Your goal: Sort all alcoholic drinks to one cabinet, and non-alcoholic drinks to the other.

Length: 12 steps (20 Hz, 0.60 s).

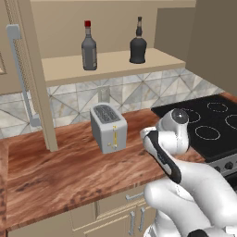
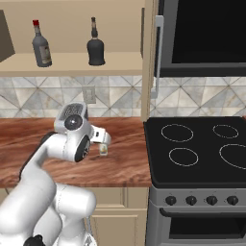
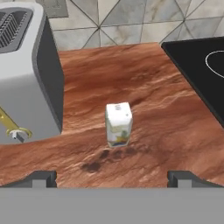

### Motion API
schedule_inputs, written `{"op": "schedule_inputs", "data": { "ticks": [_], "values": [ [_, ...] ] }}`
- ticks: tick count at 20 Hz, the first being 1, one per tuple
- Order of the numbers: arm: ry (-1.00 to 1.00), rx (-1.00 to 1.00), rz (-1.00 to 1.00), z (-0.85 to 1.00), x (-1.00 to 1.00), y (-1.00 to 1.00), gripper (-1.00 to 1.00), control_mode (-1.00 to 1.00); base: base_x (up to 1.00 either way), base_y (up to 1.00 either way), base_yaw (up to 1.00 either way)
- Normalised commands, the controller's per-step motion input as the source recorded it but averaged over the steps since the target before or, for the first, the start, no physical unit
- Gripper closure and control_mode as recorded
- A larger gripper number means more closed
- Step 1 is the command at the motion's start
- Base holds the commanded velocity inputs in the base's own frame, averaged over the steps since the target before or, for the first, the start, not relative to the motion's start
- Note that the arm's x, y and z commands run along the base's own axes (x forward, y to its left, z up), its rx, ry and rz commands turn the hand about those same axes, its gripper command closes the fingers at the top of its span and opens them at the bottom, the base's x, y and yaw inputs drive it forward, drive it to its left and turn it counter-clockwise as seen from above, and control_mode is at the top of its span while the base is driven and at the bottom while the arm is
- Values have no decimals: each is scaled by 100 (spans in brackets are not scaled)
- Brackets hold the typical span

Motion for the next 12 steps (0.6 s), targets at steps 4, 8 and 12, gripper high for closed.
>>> {"op": "schedule_inputs", "data": {
  "ticks": [4,8,12],
  "values": [
    [2,0,0,-22,18,-2,-100,-100,0,0,0],
    [1,0,0,-22,19,-1,-100,-100,0,0,0],
    [0,0,0,-22,19,-1,-100,-100,0,0,0]
  ]
}}
